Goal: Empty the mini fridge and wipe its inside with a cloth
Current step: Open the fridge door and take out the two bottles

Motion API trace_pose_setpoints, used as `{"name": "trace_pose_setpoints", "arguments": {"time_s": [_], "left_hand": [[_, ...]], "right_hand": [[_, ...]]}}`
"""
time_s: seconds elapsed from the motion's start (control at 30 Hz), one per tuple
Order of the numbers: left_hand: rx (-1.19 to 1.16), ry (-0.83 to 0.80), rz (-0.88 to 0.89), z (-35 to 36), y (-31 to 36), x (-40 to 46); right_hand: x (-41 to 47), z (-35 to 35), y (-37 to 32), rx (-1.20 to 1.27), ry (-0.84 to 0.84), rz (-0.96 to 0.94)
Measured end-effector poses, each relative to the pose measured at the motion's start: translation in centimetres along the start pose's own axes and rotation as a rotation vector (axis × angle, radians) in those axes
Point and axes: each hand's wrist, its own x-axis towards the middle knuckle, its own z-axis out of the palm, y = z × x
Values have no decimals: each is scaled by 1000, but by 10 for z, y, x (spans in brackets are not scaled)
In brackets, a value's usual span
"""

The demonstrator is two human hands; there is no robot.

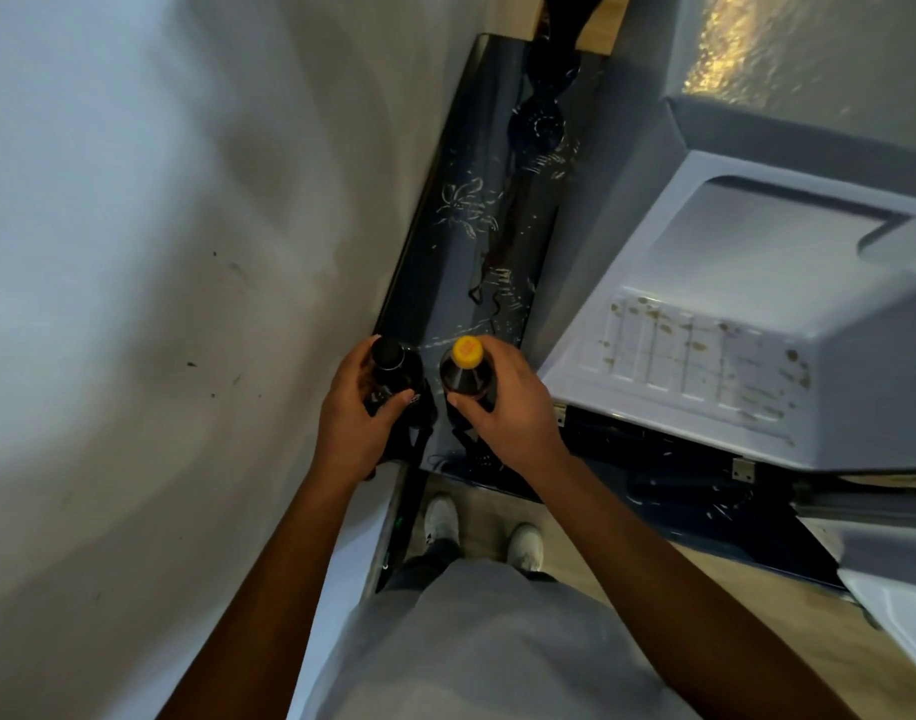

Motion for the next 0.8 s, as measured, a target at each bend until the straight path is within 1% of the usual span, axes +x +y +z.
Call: {"name": "trace_pose_setpoints", "arguments": {"time_s": [0.17, 0.23, 0.33, 0.4, 0.47, 0.53, 0.57, 0.63, 0.8], "left_hand": [[37, -33, -6, -7, 0, -1], [28, -38, -39, -7, 1, -1], [32, -11, -95, -6, 3, -5], [51, 25, -102, -3, 4, -18], [65, 108, -104, 1, 3, -36], [142, 184, -94, 8, -6, -54], [185, 183, -95, 14, -12, -62], [241, 115, -112, 29, -26, -78], [314, -139, -174, 77, -57, -109]], "right_hand": [[1, -4, 3, -61, -59, -16], [0, -7, 0, -93, -42, -17], [-11, -19, -7, -111, 38, -55], [-24, -28, -6, -111, 93, -81], [-41, -38, 1, -123, 116, -44], [-62, -48, 14, -131, 112, -14], [-72, -53, 22, -139, 90, -1], [-95, -63, 39, -148, -14, 64], [-158, -66, 80, -216, -354, 393]]}}
